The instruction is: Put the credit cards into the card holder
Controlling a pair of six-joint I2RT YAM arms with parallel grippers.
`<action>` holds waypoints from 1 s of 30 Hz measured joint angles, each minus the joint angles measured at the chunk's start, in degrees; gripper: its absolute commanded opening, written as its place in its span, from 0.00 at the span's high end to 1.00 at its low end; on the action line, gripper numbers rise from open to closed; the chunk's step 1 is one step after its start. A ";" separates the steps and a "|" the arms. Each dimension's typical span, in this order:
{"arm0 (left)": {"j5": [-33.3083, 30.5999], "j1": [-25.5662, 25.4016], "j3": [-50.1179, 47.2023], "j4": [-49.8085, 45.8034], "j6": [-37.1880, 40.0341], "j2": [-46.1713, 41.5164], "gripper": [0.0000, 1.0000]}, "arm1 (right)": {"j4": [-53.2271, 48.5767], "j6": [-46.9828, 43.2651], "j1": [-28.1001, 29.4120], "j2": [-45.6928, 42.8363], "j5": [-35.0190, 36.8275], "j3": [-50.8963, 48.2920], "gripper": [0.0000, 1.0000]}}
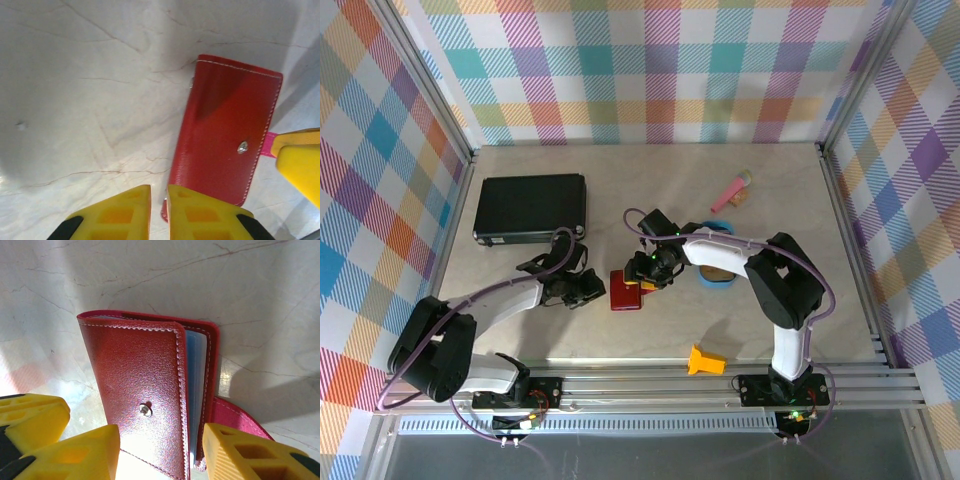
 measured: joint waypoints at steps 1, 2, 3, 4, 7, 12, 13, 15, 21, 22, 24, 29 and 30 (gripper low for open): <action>-0.33 0.20 0.00 -0.35 0.24 -0.52 0.80 | 0.11 -0.15 0.00 0.13 -0.22 0.00 0.53; -0.59 0.39 0.00 -0.50 0.46 -1.20 0.80 | 0.31 -0.35 0.00 0.31 -0.39 0.00 0.53; -0.90 0.63 0.00 -0.81 0.68 -1.86 0.80 | 0.44 -0.55 0.00 0.48 -0.59 0.00 0.53; -1.07 0.96 0.00 -1.22 0.87 -2.49 0.80 | 0.55 -0.74 0.00 0.70 -0.79 0.00 0.53; -1.55 1.68 0.02 -1.84 1.75 -3.32 0.80 | 0.72 -0.98 0.00 1.46 -1.33 0.00 0.53; -1.62 1.84 0.02 -2.69 3.21 -3.52 0.64 | 0.94 -1.18 0.00 2.14 -2.54 0.00 0.53; -1.44 1.86 0.02 -2.69 3.32 -3.52 0.62 | 1.16 -1.18 0.00 2.21 -2.75 0.00 0.53; -1.31 1.90 0.02 -2.71 3.63 -3.52 0.60 | 1.60 -1.18 0.00 2.23 -2.99 0.00 0.54; -1.33 2.01 0.02 -2.71 3.87 -3.52 0.59 | 2.84 -1.44 0.00 2.23 -4.13 -0.11 0.56; -1.33 2.01 0.02 -2.71 3.85 -3.52 0.59 | 3.02 -1.57 0.00 2.23 -4.26 -0.17 0.57; -1.33 2.01 0.02 -2.73 3.85 -3.74 0.59 | 3.41 -1.64 0.00 2.23 -4.50 -0.55 0.57; -1.33 2.01 0.02 -2.73 3.85 -4.52 0.59 | 4.63 -1.60 -0.04 2.23 -5.31 -1.88 0.59; -1.33 2.01 0.02 -2.75 3.85 -4.61 0.59 | 4.66 -1.60 -0.04 2.23 -5.35 -2.05 0.60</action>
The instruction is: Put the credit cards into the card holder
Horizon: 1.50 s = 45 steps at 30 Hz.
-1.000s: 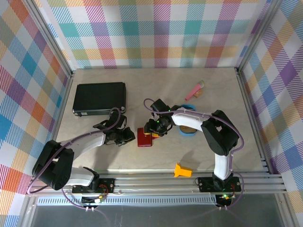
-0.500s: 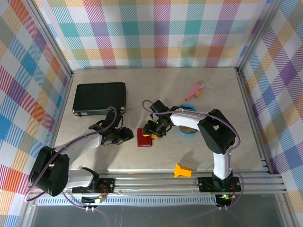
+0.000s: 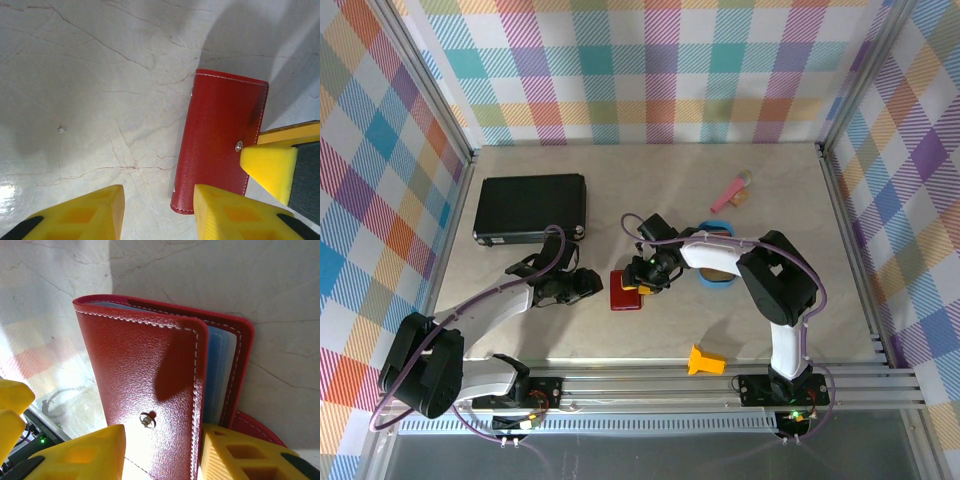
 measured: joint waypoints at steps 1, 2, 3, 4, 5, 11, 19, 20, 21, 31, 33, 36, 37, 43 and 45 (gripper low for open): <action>-0.02 0.00 0.00 -0.02 0.02 -0.07 0.59 | 0.24 -0.02 0.00 -0.02 -0.13 -0.15 0.60; -0.04 0.00 0.00 -0.11 0.02 -0.17 0.59 | 0.48 -0.02 0.00 -0.07 -0.17 -0.26 0.61; -0.07 0.00 0.00 -0.17 0.11 -0.26 0.59 | 0.63 -0.04 0.00 -0.13 -0.22 -0.37 0.61; -0.13 0.00 0.00 -0.26 0.33 -0.35 0.59 | 0.85 -0.04 -0.02 -0.28 -0.37 -0.48 0.61; -0.22 0.00 0.00 -0.57 0.79 -0.42 0.59 | 1.09 -0.07 -0.02 -0.52 -0.42 -0.63 0.61; -1.68 0.09 1.40 -4.48 2.99 -0.85 0.59 | 4.17 -0.48 0.02 -3.52 -1.40 -2.54 0.61; -2.10 2.60 3.30 -8.39 6.01 -3.23 0.58 | 11.50 0.09 0.37 -4.44 -4.74 -2.86 0.59; -2.01 3.26 3.37 -8.85 6.29 -3.65 0.58 | 12.57 0.50 0.48 -4.42 -5.35 -2.89 0.59; -1.86 3.85 3.37 -9.20 6.64 -4.02 0.58 | 13.46 0.85 0.55 -4.39 -6.01 -2.89 0.58; 0.28 7.58 3.37 -12.55 8.61 -5.81 0.57 | 24.37 6.29 2.19 -1.64 -10.40 -3.04 0.57; 0.50 8.72 3.43 -13.51 8.61 -6.21 0.57 | 24.81 6.88 2.62 -0.74 -10.67 -2.82 0.57; 0.52 10.49 3.45 -15.06 8.61 -6.58 0.57 | 25.14 7.43 3.23 1.14 -10.84 -1.79 0.55; 0.55 10.97 3.45 -15.43 8.61 -6.69 0.57 | 25.18 7.80 3.48 1.90 -10.82 -1.22 0.54; 1.14 11.58 3.45 -16.57 8.61 -7.28 0.58 | 26.93 9.18 4.31 5.05 -10.82 0.87 0.48; 1.14 11.85 3.45 -16.65 8.61 -7.39 0.58 | 27.80 9.55 4.35 5.70 -10.82 1.07 0.46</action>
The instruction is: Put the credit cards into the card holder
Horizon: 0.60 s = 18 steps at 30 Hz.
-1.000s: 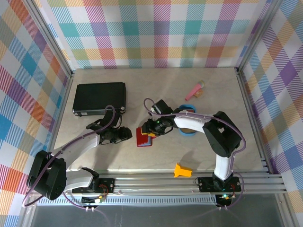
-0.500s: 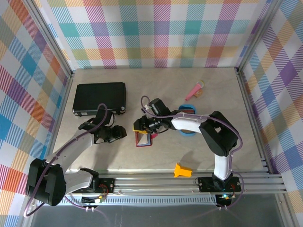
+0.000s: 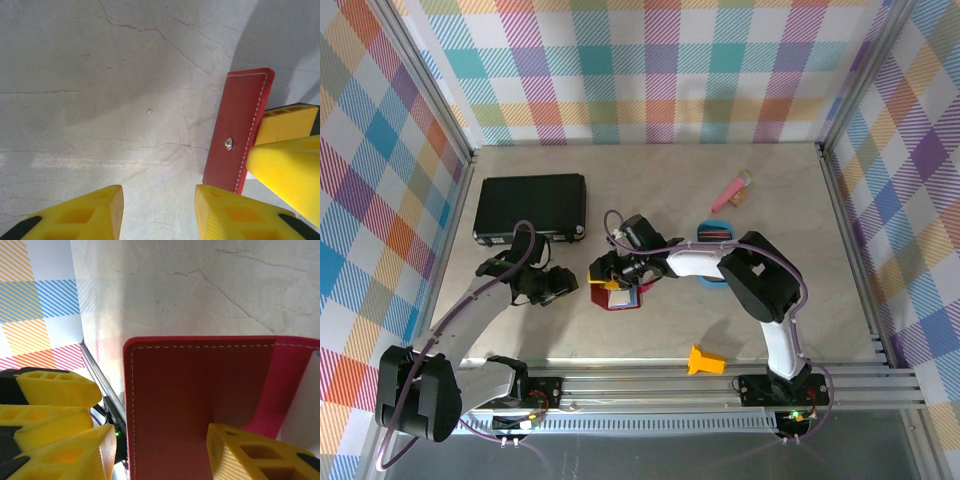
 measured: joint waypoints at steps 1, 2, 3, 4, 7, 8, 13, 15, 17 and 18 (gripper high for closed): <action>0.00 0.26 0.00 0.00 0.00 -0.09 0.58 | 0.42 0.20 0.09 0.28 0.02 0.00 0.45; 0.02 0.46 0.00 -0.02 0.00 -0.13 0.58 | 0.63 0.42 0.11 0.57 0.02 0.00 0.44; 0.02 0.63 0.00 0.00 -0.02 -0.20 0.58 | 0.87 0.61 0.15 0.79 0.07 0.00 0.43; 0.17 0.85 0.00 0.00 -0.02 -0.24 0.58 | 1.25 0.87 0.15 1.01 0.13 0.04 0.42; 1.05 1.11 -0.02 0.22 -0.09 -0.28 0.59 | 1.70 1.62 0.24 1.42 0.52 0.26 0.39; 1.66 1.16 -0.02 0.39 -0.13 -0.28 0.59 | 1.79 1.90 0.26 1.70 0.59 0.59 0.38; 5.25 1.27 -0.79 3.37 -1.16 -0.26 0.63 | -0.61 1.84 0.31 3.72 1.42 4.22 0.37; 6.69 1.27 -1.31 4.83 -1.73 -0.26 0.70 | -1.97 1.75 0.31 4.07 1.92 5.44 0.37; 7.78 1.27 -1.70 6.01 -2.51 -0.15 0.78 | -2.75 1.79 0.31 4.07 2.25 5.88 0.37; 8.11 1.27 -1.84 6.60 -3.19 0.02 0.82 | -3.02 1.84 0.31 4.09 2.45 5.99 0.36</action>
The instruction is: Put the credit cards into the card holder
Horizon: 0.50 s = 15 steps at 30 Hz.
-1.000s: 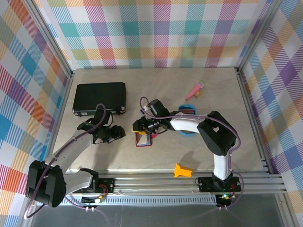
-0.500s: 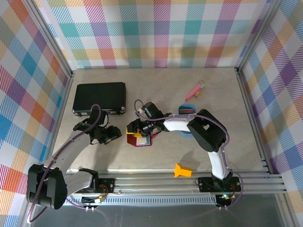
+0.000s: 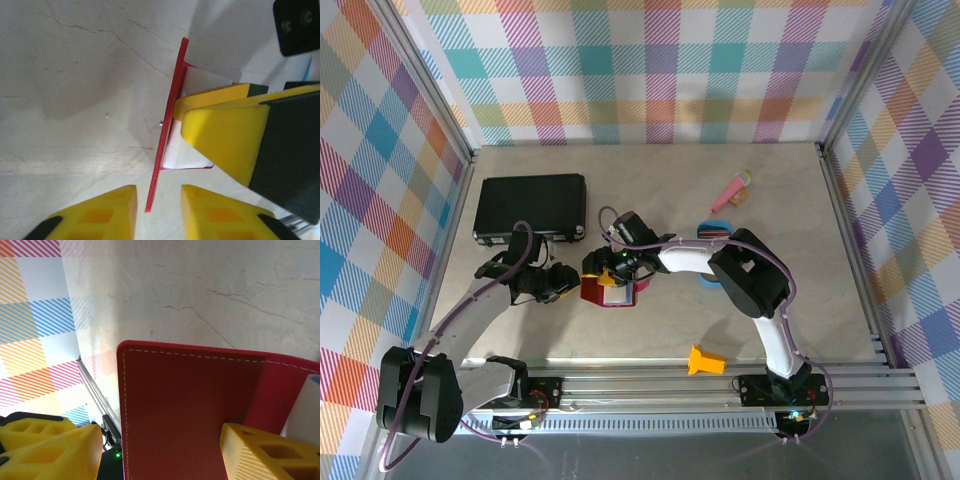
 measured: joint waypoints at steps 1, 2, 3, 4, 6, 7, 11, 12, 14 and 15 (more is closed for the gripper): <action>0.37 0.00 -0.11 0.63 -0.22 0.24 0.85 | -0.13 0.00 0.00 0.02 0.09 0.02 0.36; 0.81 0.02 -0.28 1.33 -0.39 0.50 0.89 | -0.26 0.02 0.00 0.11 0.17 0.02 0.36; 1.44 0.02 -0.61 2.32 -0.98 0.92 0.93 | -0.33 0.13 0.00 0.26 0.20 0.07 0.36; 1.97 0.02 -1.03 3.19 -1.42 1.31 0.95 | -0.37 0.20 0.00 0.39 0.22 0.11 0.36; 3.37 0.04 -2.14 5.44 -2.67 2.14 0.98 | -0.39 0.22 0.00 0.66 0.22 0.11 0.36; 3.91 0.04 -2.62 6.27 -3.15 2.32 0.99 | -0.46 0.22 0.00 0.76 0.22 0.11 0.36; 4.79 0.04 -3.63 8.46 -4.59 2.49 1.00 | -0.50 0.44 0.00 0.81 0.20 0.13 0.36; 4.81 0.04 -3.67 8.98 -4.68 2.71 1.00 | -0.50 0.48 0.00 0.81 0.20 0.11 0.36; 4.76 0.04 -3.98 9.92 -4.85 3.65 1.00 | -0.50 0.61 0.00 0.81 0.20 0.13 0.36; 4.72 0.04 -4.28 10.45 -4.83 4.59 1.00 | -0.50 0.61 0.00 0.81 0.20 0.13 0.36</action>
